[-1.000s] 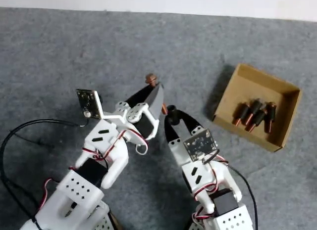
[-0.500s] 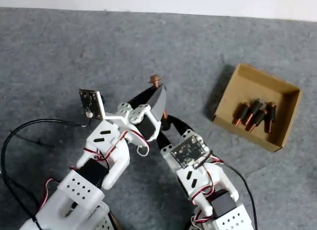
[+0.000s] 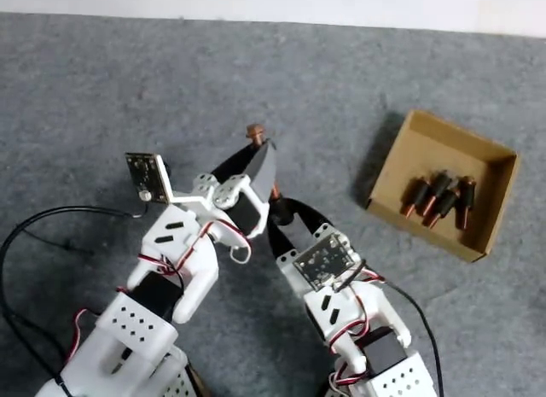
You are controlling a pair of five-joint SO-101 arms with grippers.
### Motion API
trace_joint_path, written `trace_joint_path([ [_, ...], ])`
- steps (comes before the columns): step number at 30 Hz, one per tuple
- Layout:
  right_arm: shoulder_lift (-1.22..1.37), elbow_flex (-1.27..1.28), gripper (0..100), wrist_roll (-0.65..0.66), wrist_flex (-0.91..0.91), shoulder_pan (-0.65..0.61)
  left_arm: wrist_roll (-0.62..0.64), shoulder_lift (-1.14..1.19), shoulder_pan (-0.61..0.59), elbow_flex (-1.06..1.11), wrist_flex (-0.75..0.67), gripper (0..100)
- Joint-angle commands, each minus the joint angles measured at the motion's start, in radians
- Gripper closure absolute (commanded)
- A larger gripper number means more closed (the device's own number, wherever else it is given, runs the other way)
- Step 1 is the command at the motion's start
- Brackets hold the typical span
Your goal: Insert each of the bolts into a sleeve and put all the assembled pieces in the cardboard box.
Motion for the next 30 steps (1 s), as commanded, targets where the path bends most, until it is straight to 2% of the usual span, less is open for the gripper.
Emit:
trace_joint_path([
  [1, -0.010, 0.108, 99.4, 0.008, 0.001, -0.008, 0.002, -0.025, -0.015, -0.008, -0.023, 100],
  [27, -0.012, 0.107, 99.4, 0.006, -0.012, 0.030, 0.003, -0.033, 0.035, 0.114, -0.018, 100],
  [30, -0.012, 0.107, 99.4, 0.006, -0.012, 0.039, 0.003, -0.033, 0.036, 0.105, 0.037, 100],
])
